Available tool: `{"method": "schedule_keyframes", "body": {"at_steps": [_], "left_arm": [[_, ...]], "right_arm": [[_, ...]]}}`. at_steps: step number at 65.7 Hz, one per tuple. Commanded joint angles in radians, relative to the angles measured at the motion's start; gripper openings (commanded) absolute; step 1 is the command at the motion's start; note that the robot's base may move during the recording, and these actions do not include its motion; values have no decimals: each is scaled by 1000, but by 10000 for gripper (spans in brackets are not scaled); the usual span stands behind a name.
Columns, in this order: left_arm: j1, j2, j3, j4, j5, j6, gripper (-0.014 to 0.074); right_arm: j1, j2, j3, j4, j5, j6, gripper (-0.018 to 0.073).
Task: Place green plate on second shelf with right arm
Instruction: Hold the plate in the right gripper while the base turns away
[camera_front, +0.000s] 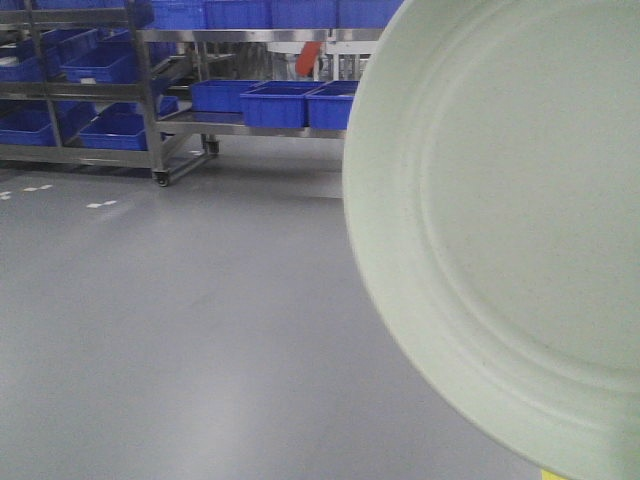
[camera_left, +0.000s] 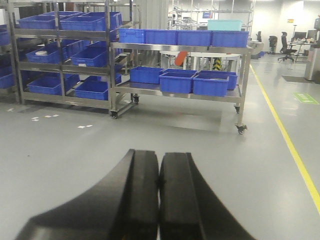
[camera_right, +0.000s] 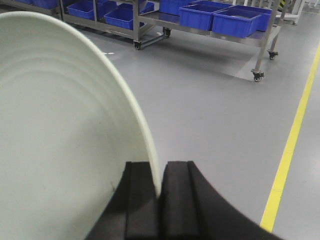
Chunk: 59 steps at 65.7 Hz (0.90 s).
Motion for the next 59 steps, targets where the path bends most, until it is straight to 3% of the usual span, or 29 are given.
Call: {"method": "schedule_keyframes", "body": {"at_steps": [1, 59], "left_arm": [[1, -4, 42, -7, -82, -6, 130], [1, -4, 42, -7, -82, -6, 130]], "right_arm": [[1, 7, -34, -2, -111, 7, 53], [1, 8, -34, -2, -111, 7, 53]]}}
